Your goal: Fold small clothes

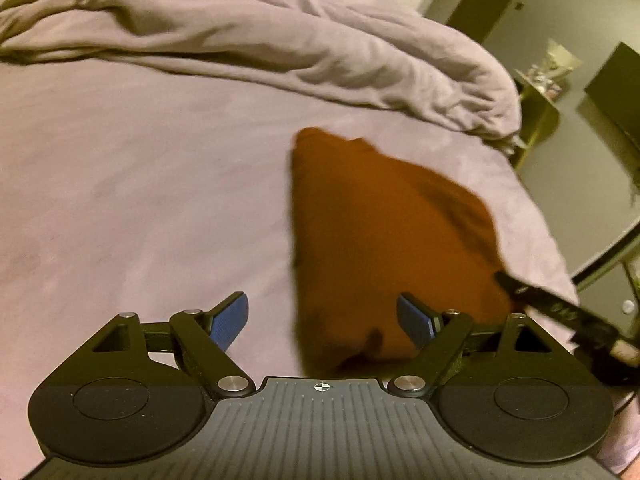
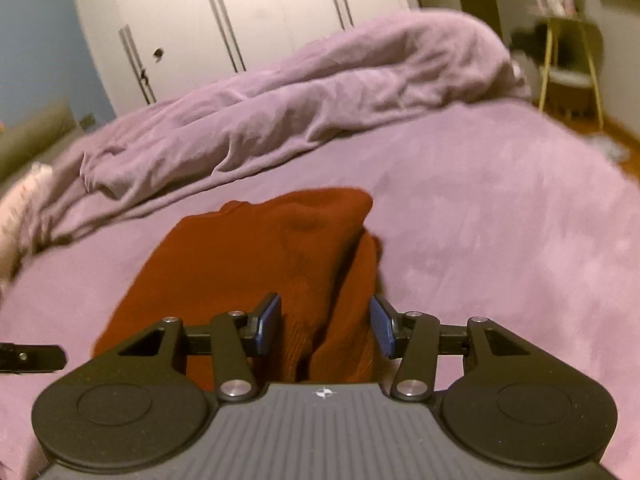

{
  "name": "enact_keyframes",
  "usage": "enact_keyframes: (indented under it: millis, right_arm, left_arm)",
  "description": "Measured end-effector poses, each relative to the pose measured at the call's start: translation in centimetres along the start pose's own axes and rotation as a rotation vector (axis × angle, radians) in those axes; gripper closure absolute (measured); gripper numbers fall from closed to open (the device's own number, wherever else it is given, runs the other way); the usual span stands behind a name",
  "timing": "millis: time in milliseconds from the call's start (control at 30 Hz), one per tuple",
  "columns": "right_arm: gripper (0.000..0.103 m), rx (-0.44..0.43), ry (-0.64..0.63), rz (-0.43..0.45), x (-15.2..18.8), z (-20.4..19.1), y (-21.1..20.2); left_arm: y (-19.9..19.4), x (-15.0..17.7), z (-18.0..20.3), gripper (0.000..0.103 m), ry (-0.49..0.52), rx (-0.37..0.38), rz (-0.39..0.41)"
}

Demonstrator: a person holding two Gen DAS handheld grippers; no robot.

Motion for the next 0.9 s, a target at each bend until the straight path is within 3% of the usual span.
enact_keyframes:
  millis: [67,133,200,333,433,500,667,800,900]
  right_arm:
    - [0.067,-0.007,0.002,-0.013,-0.3,-0.4,0.8]
    - [0.076,0.008,-0.024,-0.017,-0.4,-1.3,1.2]
    - [0.083,-0.003,-0.046,-0.015,-0.4,-1.7,1.2]
    - [0.083,-0.070,-0.005,-0.027,-0.1,-0.5,1.0]
    - [0.081,-0.066,0.017,-0.033,0.1,0.2,1.2]
    - [0.071,-0.055,0.017,-0.032,0.1,0.2,0.9]
    - [0.067,-0.097,0.079,-0.055,-0.2,0.6,1.3]
    - [0.081,-0.070,0.055,-0.062,-0.5,0.0,1.3]
    - [0.085,-0.091,0.041,-0.066,-0.7,-0.8,1.1]
  left_arm:
    - [1.4,-0.9,0.9,0.016,0.031,-0.013,-0.011]
    - [3.0,-1.4,1.1,0.016,0.028,-0.075,-0.030]
    - [3.8,-1.3,0.9,0.015,0.017,-0.052,-0.038]
    - [4.5,-1.0,0.2,0.012,0.003,-0.027,-0.055]
    - [4.8,-0.9,0.0,0.012,0.000,-0.017,-0.072]
    - [4.9,-0.8,0.1,0.012,0.007,-0.024,-0.074]
    - [4.9,-0.8,0.1,0.012,0.011,-0.017,-0.079]
    - [5.0,-0.8,0.0,0.014,-0.004,0.008,-0.093]
    - [5.0,-0.8,-0.2,0.016,-0.027,0.033,-0.102]
Point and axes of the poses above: each gripper's, at about its wrist camera, not at the fingertips, and y roughly the way its jaws point, z to its right, x to its underside, the point moved 2 cm from there along y, roughly the way its jaws point, and after that the axes turned 14 degrees about -z, right-handed, at the moved point
